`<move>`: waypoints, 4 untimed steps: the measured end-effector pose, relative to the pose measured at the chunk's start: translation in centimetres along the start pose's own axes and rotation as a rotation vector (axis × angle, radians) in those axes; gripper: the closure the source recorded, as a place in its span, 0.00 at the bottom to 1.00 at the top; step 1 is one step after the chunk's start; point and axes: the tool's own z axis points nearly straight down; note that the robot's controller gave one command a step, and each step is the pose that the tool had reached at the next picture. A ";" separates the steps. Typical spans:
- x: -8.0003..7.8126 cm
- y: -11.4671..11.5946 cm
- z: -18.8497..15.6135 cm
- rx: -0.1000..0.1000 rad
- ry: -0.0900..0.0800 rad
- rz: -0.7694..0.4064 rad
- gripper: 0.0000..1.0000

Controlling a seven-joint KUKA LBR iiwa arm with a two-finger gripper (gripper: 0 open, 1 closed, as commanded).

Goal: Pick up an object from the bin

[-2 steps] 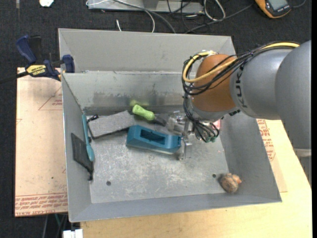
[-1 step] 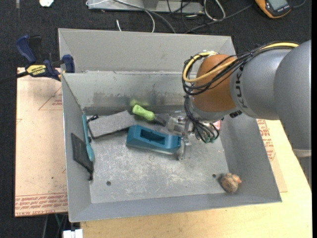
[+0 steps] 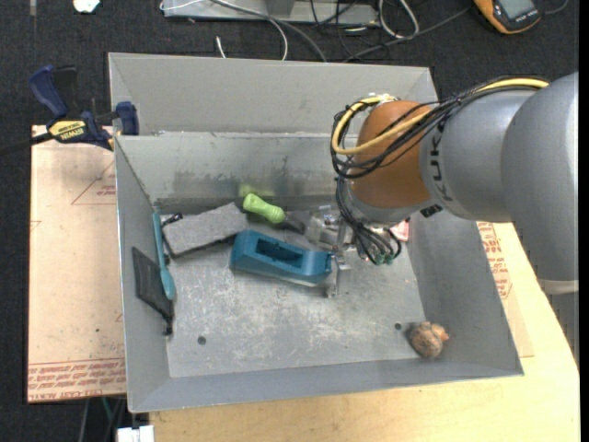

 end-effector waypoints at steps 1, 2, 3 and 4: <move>-0.2 0.7 0.0 0.003 0.004 0.053 0.00; 0.3 1.4 -0.1 0.005 -0.001 0.016 0.00; 0.1 1.4 -0.2 0.006 -0.006 0.030 1.00; 0.0 1.4 -0.2 0.006 -0.005 0.036 1.00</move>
Offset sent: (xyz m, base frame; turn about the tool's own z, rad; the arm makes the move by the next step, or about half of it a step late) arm -0.0068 0.0179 -0.0005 0.0072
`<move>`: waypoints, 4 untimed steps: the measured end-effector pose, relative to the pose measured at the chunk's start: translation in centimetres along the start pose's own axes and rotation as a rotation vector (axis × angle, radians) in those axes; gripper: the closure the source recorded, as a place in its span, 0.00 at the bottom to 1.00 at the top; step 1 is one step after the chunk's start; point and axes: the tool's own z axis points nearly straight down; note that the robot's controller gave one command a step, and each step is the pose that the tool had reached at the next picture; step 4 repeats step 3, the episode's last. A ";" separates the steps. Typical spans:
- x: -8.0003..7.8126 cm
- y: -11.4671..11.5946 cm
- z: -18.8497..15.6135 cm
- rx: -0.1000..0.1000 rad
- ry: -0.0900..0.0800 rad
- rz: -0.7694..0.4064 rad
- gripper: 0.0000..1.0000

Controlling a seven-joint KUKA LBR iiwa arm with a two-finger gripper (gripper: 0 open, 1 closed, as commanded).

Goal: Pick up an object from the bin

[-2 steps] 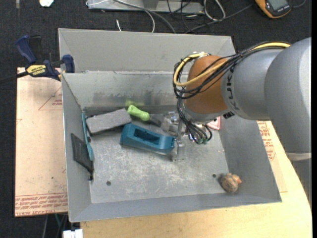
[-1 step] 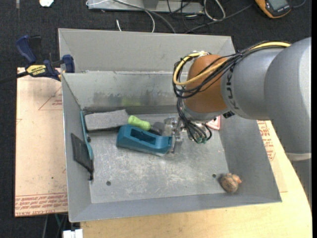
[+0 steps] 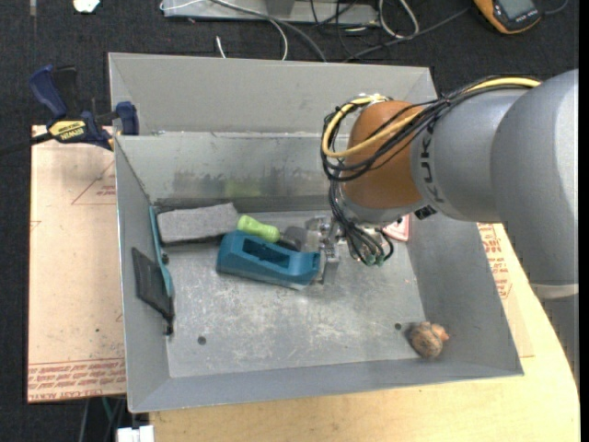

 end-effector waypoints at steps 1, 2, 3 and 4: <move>0.0 0.2 0.0 0.004 -0.002 -0.016 1.00; -0.3 0.8 -0.1 0.008 -0.010 -0.131 1.00; -0.2 1.4 -0.1 0.014 -0.012 -0.068 1.00; -0.2 1.4 -0.1 0.014 -0.012 -0.068 1.00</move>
Offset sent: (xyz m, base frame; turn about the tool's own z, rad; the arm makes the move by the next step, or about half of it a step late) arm -0.0013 0.0137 -0.0026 -0.1371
